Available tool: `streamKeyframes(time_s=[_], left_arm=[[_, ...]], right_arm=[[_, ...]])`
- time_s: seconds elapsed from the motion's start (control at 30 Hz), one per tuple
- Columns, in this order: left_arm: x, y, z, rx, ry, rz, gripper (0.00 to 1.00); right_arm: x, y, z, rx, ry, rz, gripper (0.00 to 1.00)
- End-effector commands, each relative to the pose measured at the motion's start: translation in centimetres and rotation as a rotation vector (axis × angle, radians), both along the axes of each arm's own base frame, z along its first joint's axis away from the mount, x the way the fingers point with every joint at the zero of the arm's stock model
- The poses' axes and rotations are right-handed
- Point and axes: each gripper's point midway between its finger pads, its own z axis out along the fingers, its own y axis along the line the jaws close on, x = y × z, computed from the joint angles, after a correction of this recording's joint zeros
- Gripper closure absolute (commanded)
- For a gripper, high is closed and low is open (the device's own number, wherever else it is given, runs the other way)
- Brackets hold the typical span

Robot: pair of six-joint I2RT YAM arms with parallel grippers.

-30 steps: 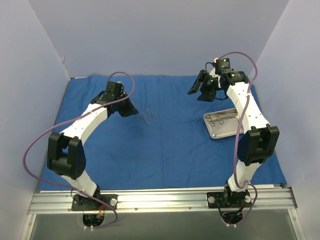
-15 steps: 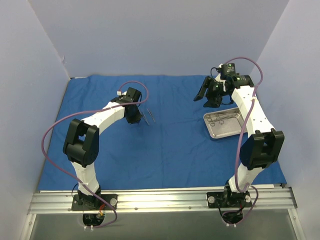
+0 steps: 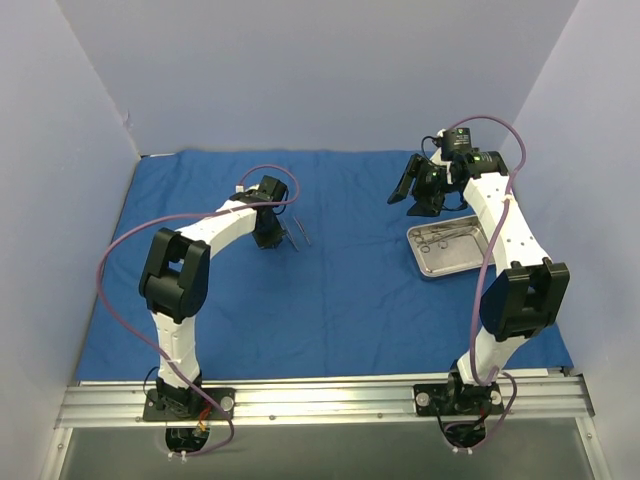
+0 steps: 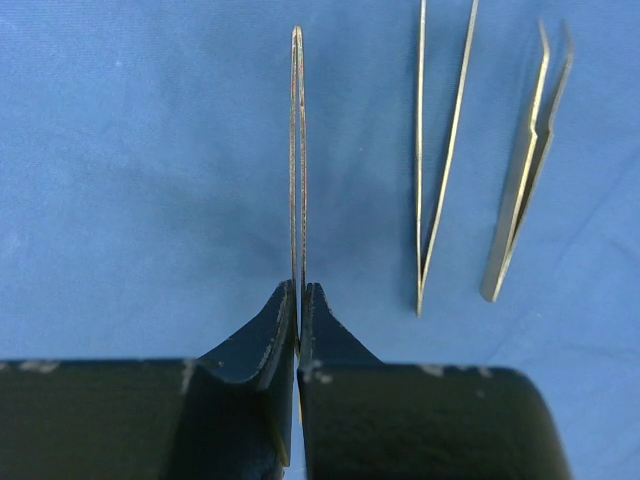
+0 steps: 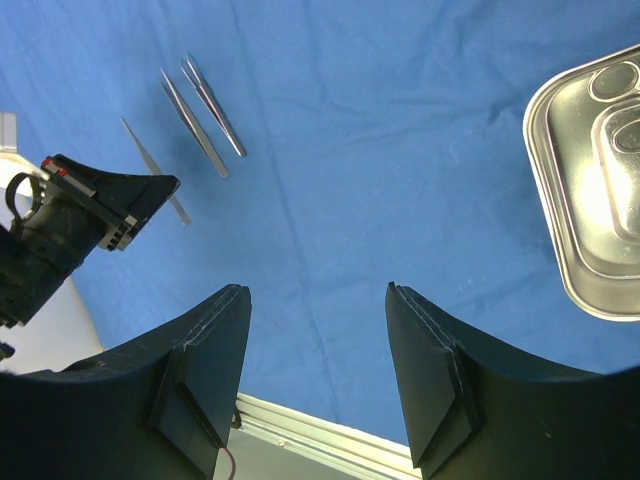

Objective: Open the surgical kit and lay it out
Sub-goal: Place the medical item in the surgical kit.

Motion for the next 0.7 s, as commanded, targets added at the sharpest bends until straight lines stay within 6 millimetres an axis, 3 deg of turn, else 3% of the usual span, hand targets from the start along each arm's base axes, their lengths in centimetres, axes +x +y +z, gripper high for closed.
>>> streamKeyframes(time_s=[0.0, 0.37, 0.67], left_arm=[[1.1, -0.1, 0.5, -0.023, -0.005, 0.020, 0.98], [1.8, -0.8, -1.3, -0.105, 0.029, 0.022, 0.98], [1.3, -0.7, -2.2, -0.132, 0.056, 0.023, 0.77]], right_arm=[[-0.9, -0.2, 0.9, 0.002, -0.008, 0.009, 0.44], [-0.7, -0.2, 0.4, 0.009, 0.002, 0.010, 0.44], [-0.4, 0.0, 0.2, 0.014, 0.007, 0.015, 0.44]])
